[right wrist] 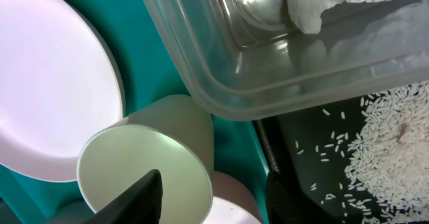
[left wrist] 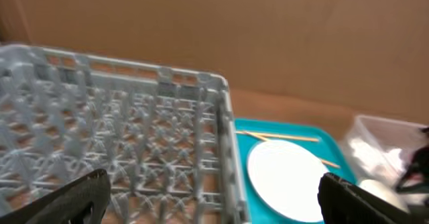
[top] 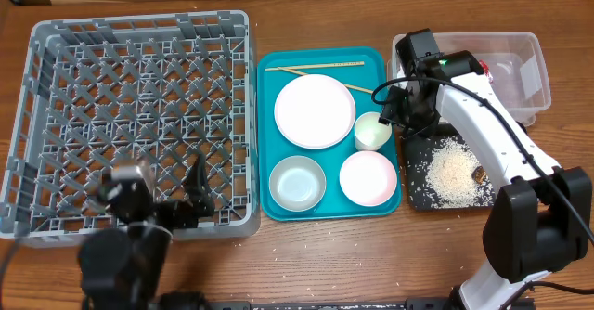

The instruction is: Sort waste into correct bins and load items into the dishwasher

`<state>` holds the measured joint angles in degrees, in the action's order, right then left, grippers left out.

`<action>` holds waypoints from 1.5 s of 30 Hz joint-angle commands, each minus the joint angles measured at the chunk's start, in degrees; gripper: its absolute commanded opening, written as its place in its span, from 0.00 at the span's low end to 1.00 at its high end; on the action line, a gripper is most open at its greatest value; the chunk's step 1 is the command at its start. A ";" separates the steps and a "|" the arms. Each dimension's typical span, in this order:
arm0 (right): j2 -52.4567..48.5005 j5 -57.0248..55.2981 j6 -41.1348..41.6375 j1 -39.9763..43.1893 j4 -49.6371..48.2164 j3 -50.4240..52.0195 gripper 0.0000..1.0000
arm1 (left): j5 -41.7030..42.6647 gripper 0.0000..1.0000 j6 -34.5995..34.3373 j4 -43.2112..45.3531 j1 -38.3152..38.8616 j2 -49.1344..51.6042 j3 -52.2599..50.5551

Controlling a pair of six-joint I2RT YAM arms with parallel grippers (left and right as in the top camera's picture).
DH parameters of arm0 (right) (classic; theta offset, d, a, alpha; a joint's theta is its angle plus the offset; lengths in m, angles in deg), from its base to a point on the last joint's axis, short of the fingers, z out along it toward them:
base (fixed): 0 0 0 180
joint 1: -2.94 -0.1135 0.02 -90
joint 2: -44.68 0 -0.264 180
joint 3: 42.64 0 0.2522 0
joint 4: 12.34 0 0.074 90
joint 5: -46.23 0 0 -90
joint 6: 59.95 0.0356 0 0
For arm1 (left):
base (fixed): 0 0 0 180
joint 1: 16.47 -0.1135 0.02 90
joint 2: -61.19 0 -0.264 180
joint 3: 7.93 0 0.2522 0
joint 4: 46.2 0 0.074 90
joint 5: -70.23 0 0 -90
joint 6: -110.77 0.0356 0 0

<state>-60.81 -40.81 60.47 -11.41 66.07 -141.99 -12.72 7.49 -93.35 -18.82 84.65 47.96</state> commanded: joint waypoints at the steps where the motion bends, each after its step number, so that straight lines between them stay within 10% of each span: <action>1: -0.44 -0.35 -0.44 -0.20 -0.33 0.09 0.48 | 9.92 1.00 -3.26 -5.18 -0.26 9.57 9.29; 11: -2.01 -0.33 -0.17 -1.84 -4.48 4.48 0.34 | 28.61 1.00 -4.09 -11.41 -0.26 28.61 17.66; 19: -2.01 -0.33 -0.20 -1.81 -7.41 6.45 0.04 | 34.03 1.00 -8.13 -17.16 -0.26 39.45 17.66; 26: -0.90 2.21 -1.16 -1.51 -4.31 3.28 0.04 | 46.40 1.00 -3.56 -12.20 -0.26 42.80 17.66; 45: 17.31 65.35 -21.57 1.46 -6.38 -3.32 0.04 | 83.52 1.00 -1.46 7.30 -0.74 45.33 17.66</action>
<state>-42.67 8.44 44.23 -10.03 60.56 -144.70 64.81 4.67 -86.49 -19.13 128.83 64.51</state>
